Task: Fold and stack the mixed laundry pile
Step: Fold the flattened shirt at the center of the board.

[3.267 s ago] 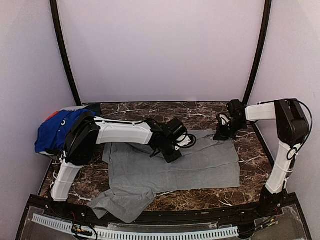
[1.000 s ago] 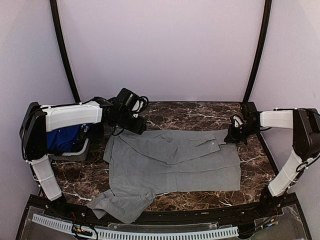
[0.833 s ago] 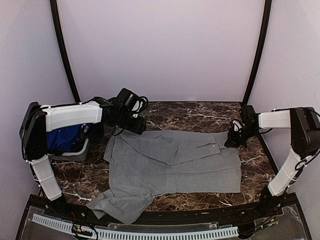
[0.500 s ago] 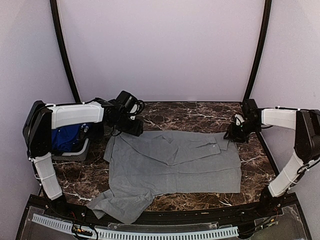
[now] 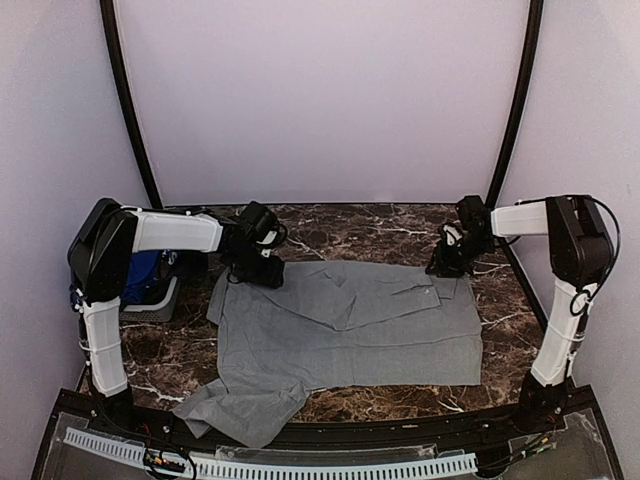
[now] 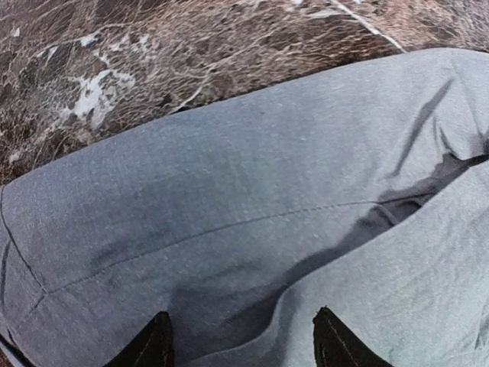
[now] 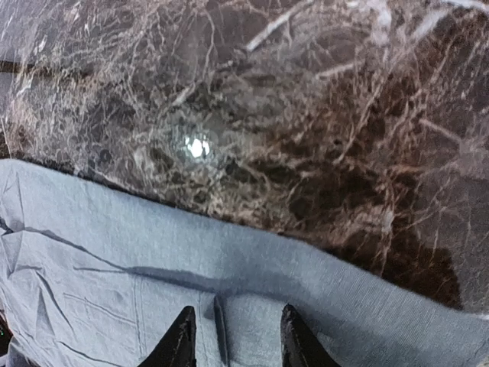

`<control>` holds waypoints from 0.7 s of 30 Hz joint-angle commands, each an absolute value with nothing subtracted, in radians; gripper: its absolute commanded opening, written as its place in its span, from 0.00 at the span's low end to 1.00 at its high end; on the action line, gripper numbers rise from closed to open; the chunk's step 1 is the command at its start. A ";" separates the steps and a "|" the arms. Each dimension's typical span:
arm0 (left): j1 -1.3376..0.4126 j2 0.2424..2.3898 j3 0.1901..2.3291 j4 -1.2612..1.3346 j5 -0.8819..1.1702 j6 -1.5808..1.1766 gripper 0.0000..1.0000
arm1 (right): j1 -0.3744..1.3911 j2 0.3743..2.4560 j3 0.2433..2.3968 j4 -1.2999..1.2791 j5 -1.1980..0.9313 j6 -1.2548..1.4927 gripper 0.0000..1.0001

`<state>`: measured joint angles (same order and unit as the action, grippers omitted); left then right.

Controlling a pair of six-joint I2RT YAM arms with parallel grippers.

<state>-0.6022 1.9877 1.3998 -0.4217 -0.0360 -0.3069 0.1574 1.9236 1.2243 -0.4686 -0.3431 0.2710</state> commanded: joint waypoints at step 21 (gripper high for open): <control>-0.437 2.246 1.858 -0.574 0.040 -0.310 0.59 | 0.153 2.200 1.962 -0.695 -0.369 0.196 0.39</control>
<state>-0.4538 2.2738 1.7786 -0.4561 0.0391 -0.3279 0.1543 2.3318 1.9453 -0.6727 -0.3447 0.2089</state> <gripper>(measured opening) 0.581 0.362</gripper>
